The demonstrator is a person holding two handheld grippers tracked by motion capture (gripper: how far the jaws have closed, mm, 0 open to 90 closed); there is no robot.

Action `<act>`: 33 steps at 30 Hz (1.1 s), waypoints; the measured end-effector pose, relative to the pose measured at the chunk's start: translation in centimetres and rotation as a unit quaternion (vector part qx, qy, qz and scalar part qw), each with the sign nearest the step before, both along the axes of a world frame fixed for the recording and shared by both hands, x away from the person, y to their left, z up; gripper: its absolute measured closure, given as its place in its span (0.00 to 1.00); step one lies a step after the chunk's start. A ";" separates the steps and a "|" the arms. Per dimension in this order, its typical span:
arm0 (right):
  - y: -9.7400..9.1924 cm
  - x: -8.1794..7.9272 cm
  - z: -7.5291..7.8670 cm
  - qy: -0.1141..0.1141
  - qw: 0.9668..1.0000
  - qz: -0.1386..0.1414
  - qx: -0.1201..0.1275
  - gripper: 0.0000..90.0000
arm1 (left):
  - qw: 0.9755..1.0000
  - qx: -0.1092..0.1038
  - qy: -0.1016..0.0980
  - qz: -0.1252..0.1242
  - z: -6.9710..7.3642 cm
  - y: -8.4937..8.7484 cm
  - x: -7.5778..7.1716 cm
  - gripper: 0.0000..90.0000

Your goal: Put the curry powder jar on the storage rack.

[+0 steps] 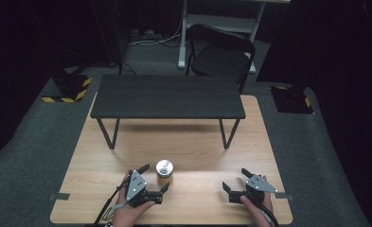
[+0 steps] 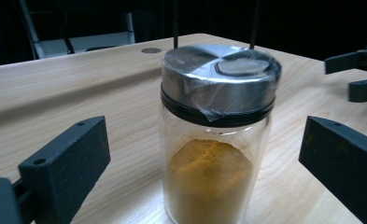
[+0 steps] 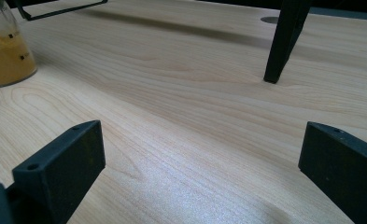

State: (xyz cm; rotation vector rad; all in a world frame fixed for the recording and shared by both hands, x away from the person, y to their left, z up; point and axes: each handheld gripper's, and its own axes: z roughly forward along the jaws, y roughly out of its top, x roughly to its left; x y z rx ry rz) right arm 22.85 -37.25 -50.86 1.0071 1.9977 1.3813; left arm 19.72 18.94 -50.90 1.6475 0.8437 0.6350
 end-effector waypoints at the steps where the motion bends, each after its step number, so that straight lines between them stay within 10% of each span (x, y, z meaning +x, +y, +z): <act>1: 0.0 0.0 0.0 0.000 1.000 0.000 0.000 0.00 | 1.000 -0.002 0.002 0.000 -0.2 -0.2 0.1 0.04; 21: -0.1 0.0 -0.1 -0.002 1.000 0.005 0.001 0.00 | 1.000 -0.017 -0.007 0.016 -2.3 -2.2 0.7 0.33; 33: -0.1 0.0 -0.1 -0.002 1.000 0.004 0.001 0.00 | 1.000 -0.011 -0.009 0.015 -2.1 -1.9 0.6 0.34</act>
